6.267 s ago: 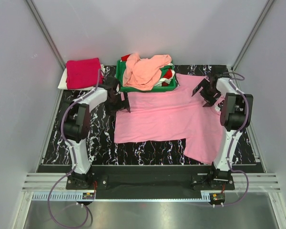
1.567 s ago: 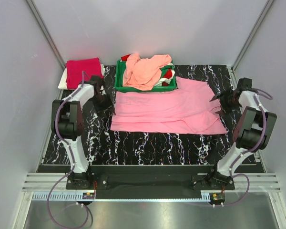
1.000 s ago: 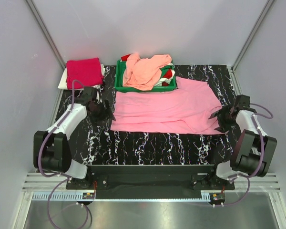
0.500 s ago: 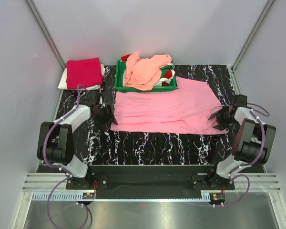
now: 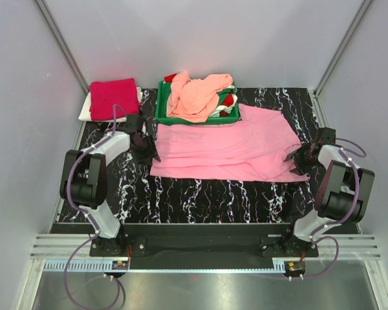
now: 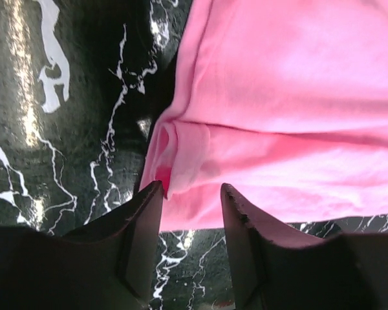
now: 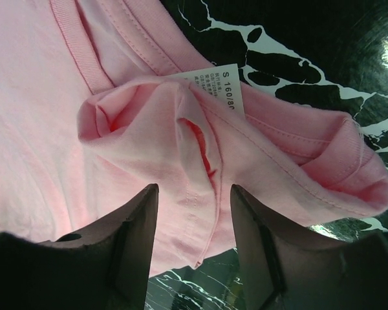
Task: Fold and stack the t-shirts
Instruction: Fold the tshirt
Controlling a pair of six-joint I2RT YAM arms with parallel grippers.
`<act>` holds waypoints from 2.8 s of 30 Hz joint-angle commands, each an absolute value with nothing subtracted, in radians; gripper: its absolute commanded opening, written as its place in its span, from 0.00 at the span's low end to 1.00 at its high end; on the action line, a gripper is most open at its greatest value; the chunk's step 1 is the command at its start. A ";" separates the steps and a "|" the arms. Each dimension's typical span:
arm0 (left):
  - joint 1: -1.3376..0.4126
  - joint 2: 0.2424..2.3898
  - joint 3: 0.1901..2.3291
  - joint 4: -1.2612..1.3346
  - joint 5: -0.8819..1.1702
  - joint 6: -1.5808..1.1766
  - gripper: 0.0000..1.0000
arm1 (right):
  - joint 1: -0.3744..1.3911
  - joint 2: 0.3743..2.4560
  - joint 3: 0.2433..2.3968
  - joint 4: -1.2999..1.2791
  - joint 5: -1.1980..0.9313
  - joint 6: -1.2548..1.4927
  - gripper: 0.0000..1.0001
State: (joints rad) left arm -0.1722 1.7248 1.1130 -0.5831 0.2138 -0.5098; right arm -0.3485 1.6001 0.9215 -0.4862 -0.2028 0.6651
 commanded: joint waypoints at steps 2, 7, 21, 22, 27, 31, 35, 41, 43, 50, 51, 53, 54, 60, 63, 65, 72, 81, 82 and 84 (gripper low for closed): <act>-0.184 1.752 1.152 -0.565 0.170 -0.514 0.45 | -0.348 1.592 0.917 -0.456 -0.196 0.637 0.55; -0.202 1.741 1.146 -0.565 0.146 -0.515 0.43 | -0.348 1.603 0.911 -0.442 -0.199 0.637 0.54; -0.180 1.854 1.389 -0.713 0.159 -0.544 0.00 | -0.359 1.620 0.940 -0.449 -0.224 0.634 0.53; -0.172 1.891 1.434 -0.725 0.179 -0.561 0.00 | -0.359 1.618 0.945 -0.452 -0.225 0.634 0.53; -0.115 2.008 1.561 -0.796 0.253 -0.603 0.24 | -0.359 1.612 0.986 -0.485 -0.244 0.634 0.54; -0.086 1.972 1.537 -0.773 0.267 -0.632 0.38 | -0.359 1.585 1.008 -0.506 -0.270 0.627 0.56; -0.101 1.820 1.439 -0.732 0.172 -0.614 0.39 | -0.359 1.534 1.011 -0.551 -0.238 0.606 0.57; -0.179 1.602 1.209 -0.664 0.069 -0.607 0.43 | -0.359 1.482 0.937 -0.535 -0.215 0.604 0.58; -0.225 1.560 1.135 -0.623 0.071 -0.626 0.44 | -0.359 1.500 0.927 -0.528 -0.222 0.607 0.58; -0.314 1.608 1.060 -0.543 0.106 -0.649 0.42 | -0.359 1.543 0.910 -0.496 -0.196 0.609 0.57; -0.321 1.609 1.048 -0.532 0.115 -0.653 0.42 | -0.359 1.551 0.905 -0.489 -0.192 0.609 0.57; -0.333 1.608 1.025 -0.508 0.117 -0.658 0.41 | -0.359 1.562 0.897 -0.473 -0.192 0.607 0.57; -0.334 1.611 1.020 -0.505 0.117 -0.658 0.41 | -0.359 1.575 0.894 -0.463 -0.196 0.610 0.57; -0.344 1.602 0.986 -0.492 0.118 -0.657 0.39 | -0.359 1.635 0.899 -0.417 -0.206 0.618 0.53; -0.345 1.592 0.970 -0.485 0.118 -0.658 0.39 | -0.359 1.660 0.913 -0.407 -0.210 0.624 0.47; -0.345 1.591 0.962 -0.483 0.118 -0.658 0.38 | -0.359 1.666 0.922 -0.405 -0.212 0.626 0.41; -0.351 1.589 0.948 -0.477 0.117 -0.661 0.37 | -0.357 1.631 0.925 -0.422 -0.221 0.626 0.36; -0.362 1.586 0.939 -0.480 0.112 -0.664 0.35 | -0.357 1.628 0.934 -0.423 -0.236 0.626 0.26; -0.364 1.585 0.939 -0.479 0.110 -0.664 0.35 | -0.357 1.623 0.934 -0.422 -0.236 0.626 0.24; -0.365 1.585 0.933 -0.477 0.110 -0.666 0.34 | -0.357 1.618 0.933 -0.423 -0.238 0.623 0.16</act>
State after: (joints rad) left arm -0.3588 1.6123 0.9482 -0.5159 0.1131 -0.6563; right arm -0.3557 1.6524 0.9035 -0.4377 -0.2295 0.6281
